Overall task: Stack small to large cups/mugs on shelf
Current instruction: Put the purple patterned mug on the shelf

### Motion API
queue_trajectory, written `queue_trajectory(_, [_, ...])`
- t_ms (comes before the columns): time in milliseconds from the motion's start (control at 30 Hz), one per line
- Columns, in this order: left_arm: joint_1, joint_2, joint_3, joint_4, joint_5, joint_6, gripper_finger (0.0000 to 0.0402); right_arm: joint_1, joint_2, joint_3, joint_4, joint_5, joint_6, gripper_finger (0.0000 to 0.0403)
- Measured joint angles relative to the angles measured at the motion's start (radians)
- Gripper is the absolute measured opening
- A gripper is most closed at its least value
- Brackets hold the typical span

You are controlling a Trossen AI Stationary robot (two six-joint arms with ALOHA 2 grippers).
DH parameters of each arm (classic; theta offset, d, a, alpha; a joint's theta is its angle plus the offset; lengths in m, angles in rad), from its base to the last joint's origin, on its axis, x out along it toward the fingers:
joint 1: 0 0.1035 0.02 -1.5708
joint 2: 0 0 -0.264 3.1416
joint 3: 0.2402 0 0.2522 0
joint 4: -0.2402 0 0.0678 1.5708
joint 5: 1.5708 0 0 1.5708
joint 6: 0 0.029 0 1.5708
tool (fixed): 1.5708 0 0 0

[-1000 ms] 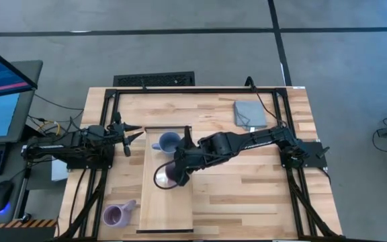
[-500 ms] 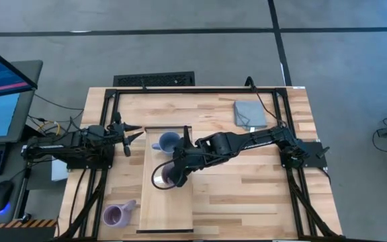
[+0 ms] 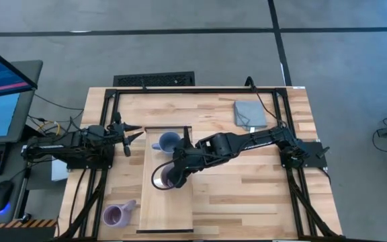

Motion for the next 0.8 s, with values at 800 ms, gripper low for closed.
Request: queue_trajectory(800, [0.0,0.0,0.0,0.0,0.0,0.0,0.0098,0.0,0.0,0.0,0.044,-0.034,0.021,0.0068])
